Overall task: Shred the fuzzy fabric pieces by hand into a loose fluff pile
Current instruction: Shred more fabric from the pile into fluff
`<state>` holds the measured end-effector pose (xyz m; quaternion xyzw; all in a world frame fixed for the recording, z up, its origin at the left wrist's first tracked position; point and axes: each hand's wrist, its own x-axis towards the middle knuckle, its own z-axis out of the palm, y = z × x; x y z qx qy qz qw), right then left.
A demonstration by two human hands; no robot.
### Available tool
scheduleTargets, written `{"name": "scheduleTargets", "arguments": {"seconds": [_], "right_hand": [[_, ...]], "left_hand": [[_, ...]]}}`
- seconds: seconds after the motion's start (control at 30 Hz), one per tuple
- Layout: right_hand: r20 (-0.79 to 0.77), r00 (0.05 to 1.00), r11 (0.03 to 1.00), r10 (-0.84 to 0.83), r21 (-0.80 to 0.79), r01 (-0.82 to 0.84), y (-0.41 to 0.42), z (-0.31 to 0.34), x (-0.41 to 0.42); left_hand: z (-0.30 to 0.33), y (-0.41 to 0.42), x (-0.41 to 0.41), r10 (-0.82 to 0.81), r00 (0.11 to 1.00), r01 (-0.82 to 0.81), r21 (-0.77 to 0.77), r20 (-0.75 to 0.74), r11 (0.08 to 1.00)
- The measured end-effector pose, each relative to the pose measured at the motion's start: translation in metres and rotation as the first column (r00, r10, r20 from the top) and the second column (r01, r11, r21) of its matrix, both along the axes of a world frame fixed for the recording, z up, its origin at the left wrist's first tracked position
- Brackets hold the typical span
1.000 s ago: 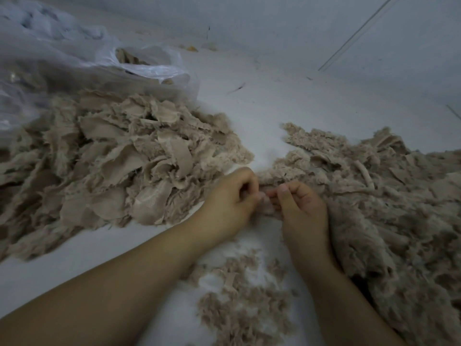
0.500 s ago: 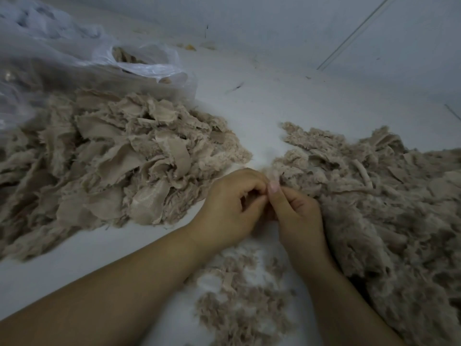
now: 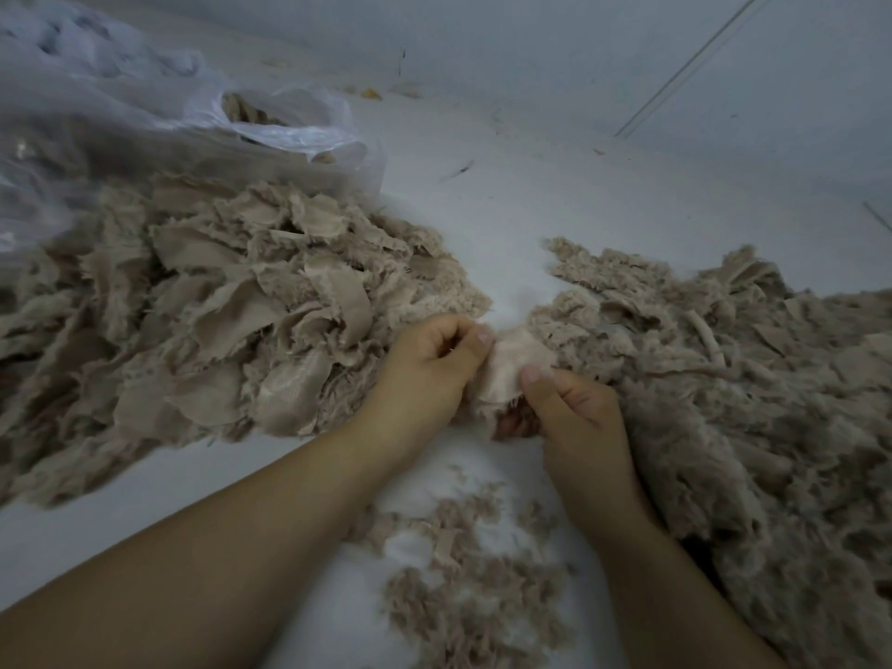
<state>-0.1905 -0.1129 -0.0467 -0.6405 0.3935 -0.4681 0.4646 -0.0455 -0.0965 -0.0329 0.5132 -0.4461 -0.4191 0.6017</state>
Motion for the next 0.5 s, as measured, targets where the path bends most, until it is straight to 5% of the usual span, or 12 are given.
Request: {"name": "scheduleTargets", "arguments": {"seconds": [0.1,0.27,0.43,0.5], "right_hand": [[-0.029,0.996,0.996,0.083,-0.019,-0.084,0.001,0.001,0.001],[-0.012,1.0,1.0,-0.014,-0.003,0.014,0.0,-0.002,0.0],[0.076,0.992,0.994,-0.104,0.047,0.1,-0.002,-0.001,-0.001],[0.084,0.985,0.988,-0.152,0.046,0.149,-0.003,0.0,-0.001]], "left_hand": [[0.003,-0.002,-0.002,-0.126,0.992,0.126,0.019,0.024,0.992],[0.001,-0.003,-0.004,0.055,0.992,-0.047,0.071,-0.113,0.996],[0.005,0.003,0.005,-0.356,0.912,0.311,0.224,0.203,0.924],[0.005,0.004,0.008,-0.435,0.876,0.381,0.251,0.209,0.89]]}}
